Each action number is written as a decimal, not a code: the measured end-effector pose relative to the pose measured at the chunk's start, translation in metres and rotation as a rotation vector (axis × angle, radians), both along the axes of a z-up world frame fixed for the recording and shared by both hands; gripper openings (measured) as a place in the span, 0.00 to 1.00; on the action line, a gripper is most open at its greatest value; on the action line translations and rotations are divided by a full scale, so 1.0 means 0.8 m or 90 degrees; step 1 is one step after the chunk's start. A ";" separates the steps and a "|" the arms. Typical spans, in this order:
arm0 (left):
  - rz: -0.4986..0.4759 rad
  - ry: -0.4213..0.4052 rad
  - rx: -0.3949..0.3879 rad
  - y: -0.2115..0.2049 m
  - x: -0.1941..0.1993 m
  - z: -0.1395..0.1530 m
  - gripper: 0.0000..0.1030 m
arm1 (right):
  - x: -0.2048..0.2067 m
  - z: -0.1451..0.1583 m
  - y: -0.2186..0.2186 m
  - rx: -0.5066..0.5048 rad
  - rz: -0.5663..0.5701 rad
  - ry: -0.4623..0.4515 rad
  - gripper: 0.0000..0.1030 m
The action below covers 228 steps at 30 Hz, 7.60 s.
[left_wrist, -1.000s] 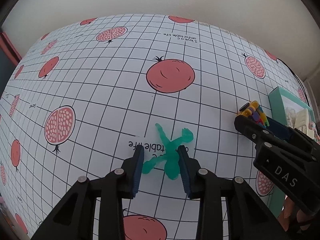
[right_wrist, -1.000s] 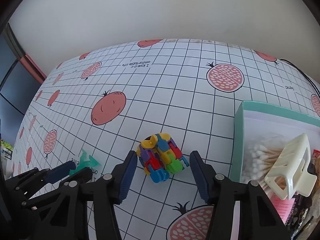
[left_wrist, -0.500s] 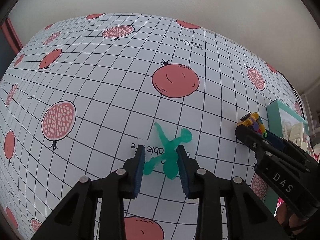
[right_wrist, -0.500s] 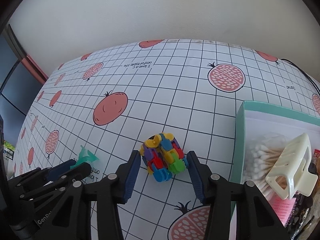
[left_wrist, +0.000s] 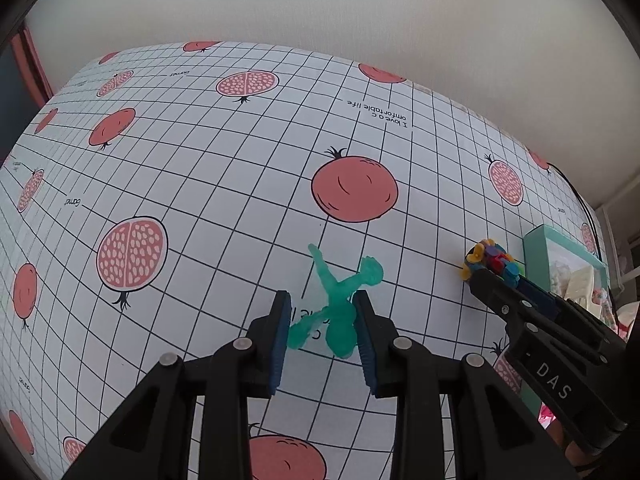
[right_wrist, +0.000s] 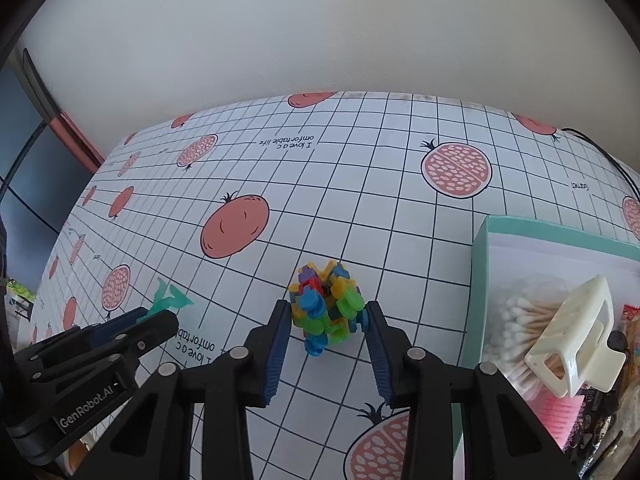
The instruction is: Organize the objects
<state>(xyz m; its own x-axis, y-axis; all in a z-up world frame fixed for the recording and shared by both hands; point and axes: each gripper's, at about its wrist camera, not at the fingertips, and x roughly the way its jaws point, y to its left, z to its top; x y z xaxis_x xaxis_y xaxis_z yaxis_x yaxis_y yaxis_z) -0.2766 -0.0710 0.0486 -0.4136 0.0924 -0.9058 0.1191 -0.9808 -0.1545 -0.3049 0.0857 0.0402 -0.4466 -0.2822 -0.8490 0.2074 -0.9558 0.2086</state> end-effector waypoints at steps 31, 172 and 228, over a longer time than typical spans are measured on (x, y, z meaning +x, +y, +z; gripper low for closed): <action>-0.006 0.056 -0.004 0.027 0.009 0.048 0.32 | 0.032 0.057 0.026 0.022 -0.002 0.048 0.38; -0.067 0.073 -0.036 0.189 0.109 0.036 0.93 | 0.171 0.065 0.268 0.068 -0.181 -0.023 1.00; -0.067 0.163 -0.063 0.136 0.264 0.100 0.93 | 0.297 0.105 0.177 0.050 -0.156 0.022 1.00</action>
